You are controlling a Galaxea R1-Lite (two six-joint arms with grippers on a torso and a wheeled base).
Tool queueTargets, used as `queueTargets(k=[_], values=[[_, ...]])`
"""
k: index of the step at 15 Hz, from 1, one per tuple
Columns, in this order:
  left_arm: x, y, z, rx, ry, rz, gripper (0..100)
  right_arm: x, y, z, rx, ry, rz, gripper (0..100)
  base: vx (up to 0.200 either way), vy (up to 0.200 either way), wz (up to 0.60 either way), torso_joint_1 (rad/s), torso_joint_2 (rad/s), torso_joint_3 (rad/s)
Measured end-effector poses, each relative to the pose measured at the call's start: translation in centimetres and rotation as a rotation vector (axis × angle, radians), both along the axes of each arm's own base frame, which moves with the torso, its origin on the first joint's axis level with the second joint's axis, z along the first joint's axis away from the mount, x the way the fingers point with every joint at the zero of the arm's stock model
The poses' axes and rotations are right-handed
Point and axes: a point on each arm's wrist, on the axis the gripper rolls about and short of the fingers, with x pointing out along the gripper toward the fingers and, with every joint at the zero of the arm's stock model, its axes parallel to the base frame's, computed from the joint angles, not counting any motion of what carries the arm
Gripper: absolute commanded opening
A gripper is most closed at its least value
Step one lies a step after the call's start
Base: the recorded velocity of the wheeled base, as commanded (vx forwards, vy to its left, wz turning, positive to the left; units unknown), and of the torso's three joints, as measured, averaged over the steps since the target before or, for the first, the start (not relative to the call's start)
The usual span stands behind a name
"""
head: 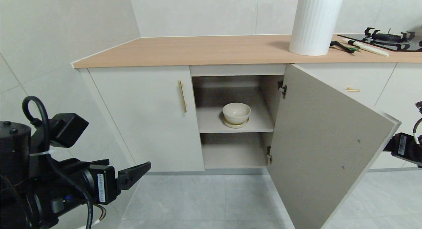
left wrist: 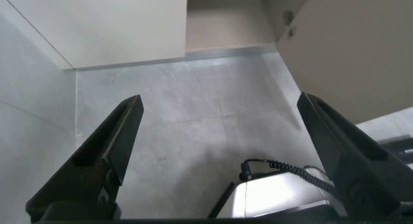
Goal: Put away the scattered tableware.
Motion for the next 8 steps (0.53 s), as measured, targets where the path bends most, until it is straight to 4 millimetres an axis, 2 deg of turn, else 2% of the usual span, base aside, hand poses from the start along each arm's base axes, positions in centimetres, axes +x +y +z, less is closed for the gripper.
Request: queueTargets(k=[8], values=[[0.1,0.0,0.1,-0.002,-0.002,-0.001,100,0.1,5.3,-1.5,0.056,0.021,0.176,100,0.0,0.0,0.0,0.0,0.0,0.0]])
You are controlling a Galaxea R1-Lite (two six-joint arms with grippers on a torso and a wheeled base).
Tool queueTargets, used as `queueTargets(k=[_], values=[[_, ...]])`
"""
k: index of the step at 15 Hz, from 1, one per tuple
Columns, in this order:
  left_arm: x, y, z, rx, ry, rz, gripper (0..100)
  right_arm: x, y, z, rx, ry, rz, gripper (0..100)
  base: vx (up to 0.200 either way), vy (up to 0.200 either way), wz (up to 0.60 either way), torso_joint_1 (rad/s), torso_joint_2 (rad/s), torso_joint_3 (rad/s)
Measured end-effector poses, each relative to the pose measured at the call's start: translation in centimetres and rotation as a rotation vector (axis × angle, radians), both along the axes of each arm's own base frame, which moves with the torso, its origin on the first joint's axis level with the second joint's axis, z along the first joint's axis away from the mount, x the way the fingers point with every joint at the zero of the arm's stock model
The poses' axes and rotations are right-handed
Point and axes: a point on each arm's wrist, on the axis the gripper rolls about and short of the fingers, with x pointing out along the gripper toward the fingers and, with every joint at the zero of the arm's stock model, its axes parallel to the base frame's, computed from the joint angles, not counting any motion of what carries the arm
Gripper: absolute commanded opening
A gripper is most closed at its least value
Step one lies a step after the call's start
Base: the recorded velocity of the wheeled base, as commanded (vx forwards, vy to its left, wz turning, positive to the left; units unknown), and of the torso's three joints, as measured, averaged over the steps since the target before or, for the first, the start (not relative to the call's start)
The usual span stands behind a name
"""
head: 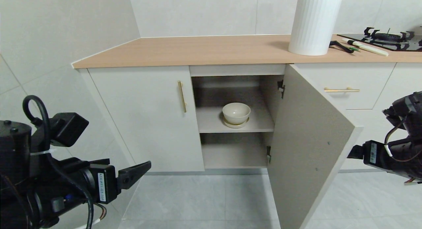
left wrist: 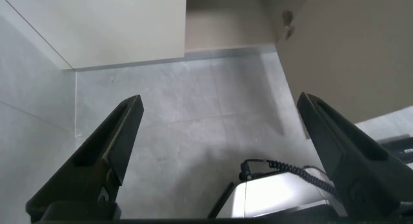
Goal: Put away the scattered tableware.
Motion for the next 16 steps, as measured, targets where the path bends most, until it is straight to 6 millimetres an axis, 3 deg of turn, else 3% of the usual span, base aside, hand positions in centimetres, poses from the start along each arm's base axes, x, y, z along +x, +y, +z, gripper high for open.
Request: queueTargets(k=[4,10,16], values=[[0.0,0.0,0.1,-0.002,-0.004,0.0,100,0.7,3.7,-0.4,0.021,-0.036,0.157,100,0.0,0.0,0.0,0.0,0.0,0.0],[0.0,0.0,0.0,0.007,-0.002,-0.005,100,5.1,9.7,-1.0,0.006,-0.206,0.392,100,0.0,0.0,0.0,0.0,0.0,0.0],[-0.1,-0.3,0.1,0.019,-0.012,-0.025,100,6.1,11.4,-3.7,0.027,-0.148,0.469,100,0.0,0.0,0.0,0.0,0.0,0.0]])
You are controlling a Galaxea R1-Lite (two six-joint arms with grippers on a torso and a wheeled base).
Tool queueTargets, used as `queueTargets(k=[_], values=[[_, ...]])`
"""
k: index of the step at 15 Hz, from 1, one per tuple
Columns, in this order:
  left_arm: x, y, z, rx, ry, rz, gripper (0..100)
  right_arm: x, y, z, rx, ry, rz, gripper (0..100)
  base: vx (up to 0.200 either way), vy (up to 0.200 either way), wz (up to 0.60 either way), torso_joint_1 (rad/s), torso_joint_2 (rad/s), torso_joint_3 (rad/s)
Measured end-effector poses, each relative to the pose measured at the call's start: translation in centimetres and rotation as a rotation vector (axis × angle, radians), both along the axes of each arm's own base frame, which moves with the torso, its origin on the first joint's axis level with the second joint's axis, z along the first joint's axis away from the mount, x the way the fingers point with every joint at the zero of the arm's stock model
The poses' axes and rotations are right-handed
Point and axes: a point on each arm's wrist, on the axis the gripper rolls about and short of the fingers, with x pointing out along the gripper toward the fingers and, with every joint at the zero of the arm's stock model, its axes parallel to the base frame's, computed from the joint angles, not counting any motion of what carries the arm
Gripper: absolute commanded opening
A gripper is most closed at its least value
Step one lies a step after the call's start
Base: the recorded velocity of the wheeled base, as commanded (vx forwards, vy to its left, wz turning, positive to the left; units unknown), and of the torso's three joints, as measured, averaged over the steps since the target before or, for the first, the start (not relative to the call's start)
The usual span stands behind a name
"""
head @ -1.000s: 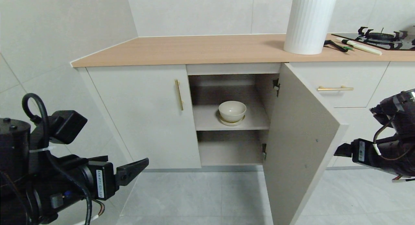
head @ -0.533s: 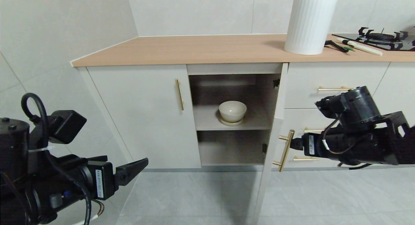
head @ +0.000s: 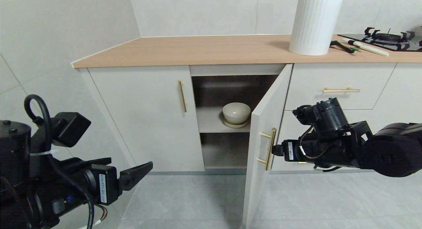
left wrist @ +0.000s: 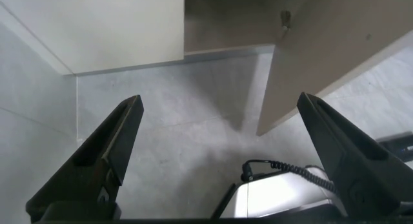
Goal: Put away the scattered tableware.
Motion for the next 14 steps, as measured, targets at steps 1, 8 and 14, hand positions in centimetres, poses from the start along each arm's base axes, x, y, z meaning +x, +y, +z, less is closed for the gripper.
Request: queueTargets(k=[1,8,14], values=[[0.0,-0.1,0.0,0.002,0.0,-0.004,100,0.1,0.1,-0.2,-0.003,0.006,0.001,100,0.0,0.0,0.0,0.0,0.0,0.0],[0.2,-0.4,-0.4,0.037,0.005,0.017,100,0.6,0.6,-0.7,0.012,-0.016,0.006,100,0.114,0.0,0.0,-0.001,0.0,0.003],[0.4,-0.5,-0.6,0.044,0.017,0.02,100,1.2,1.8,-1.2,0.086,-0.051,-0.008,100,0.2,0.0,0.0,0.002,0.0,0.002]])
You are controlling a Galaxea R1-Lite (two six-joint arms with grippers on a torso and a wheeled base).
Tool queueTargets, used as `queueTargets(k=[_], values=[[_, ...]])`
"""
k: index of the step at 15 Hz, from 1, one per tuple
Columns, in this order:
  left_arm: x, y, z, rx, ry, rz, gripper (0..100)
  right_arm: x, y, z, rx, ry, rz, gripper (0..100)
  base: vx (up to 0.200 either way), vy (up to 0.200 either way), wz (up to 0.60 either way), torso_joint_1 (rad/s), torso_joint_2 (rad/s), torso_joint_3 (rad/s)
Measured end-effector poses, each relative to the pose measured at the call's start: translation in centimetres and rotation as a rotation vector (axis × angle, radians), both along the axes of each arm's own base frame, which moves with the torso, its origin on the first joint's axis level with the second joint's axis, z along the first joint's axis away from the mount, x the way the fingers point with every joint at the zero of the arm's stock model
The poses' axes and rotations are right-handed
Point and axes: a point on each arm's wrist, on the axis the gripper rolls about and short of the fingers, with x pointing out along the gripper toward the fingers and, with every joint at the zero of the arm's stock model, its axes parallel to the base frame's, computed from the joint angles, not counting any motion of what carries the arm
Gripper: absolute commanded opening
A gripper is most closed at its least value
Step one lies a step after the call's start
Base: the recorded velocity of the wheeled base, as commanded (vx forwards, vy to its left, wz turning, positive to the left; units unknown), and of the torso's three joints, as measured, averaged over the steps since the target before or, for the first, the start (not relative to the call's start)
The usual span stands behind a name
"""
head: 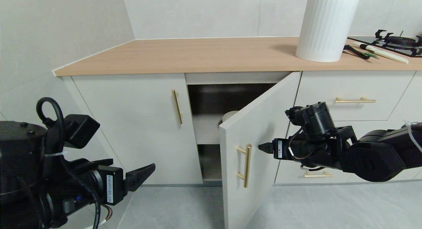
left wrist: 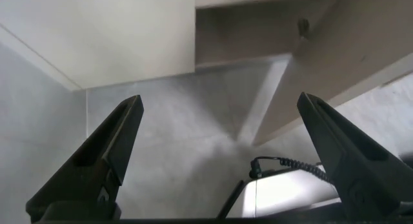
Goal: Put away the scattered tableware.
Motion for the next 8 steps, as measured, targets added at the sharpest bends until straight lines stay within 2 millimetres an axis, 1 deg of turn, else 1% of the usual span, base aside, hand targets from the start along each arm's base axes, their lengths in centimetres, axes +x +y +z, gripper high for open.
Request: queueTargets(k=[2,4,6,8], values=[[0.0,0.0,0.0,0.001,0.002,-0.001,100,0.3,0.4,-0.1,0.044,-0.012,-0.016,100,0.2,0.0,0.0,0.01,0.0,0.007],[0.1,-0.1,-0.1,0.009,0.001,0.011,100,0.8,0.8,-0.1,0.078,-0.053,-0.031,100,0.0,0.0,0.0,0.0,0.0,0.0],[0.2,-0.1,-0.1,0.011,-0.001,0.017,100,1.2,1.0,-0.5,0.074,-0.067,-0.063,100,0.0,0.0,0.0,0.0,0.0,0.0],[0.2,-0.1,-0.1,0.011,-0.001,0.016,100,2.2,1.5,-0.6,0.099,-0.116,-0.159,100,0.0,0.0,0.0,0.0,0.0,0.0]])
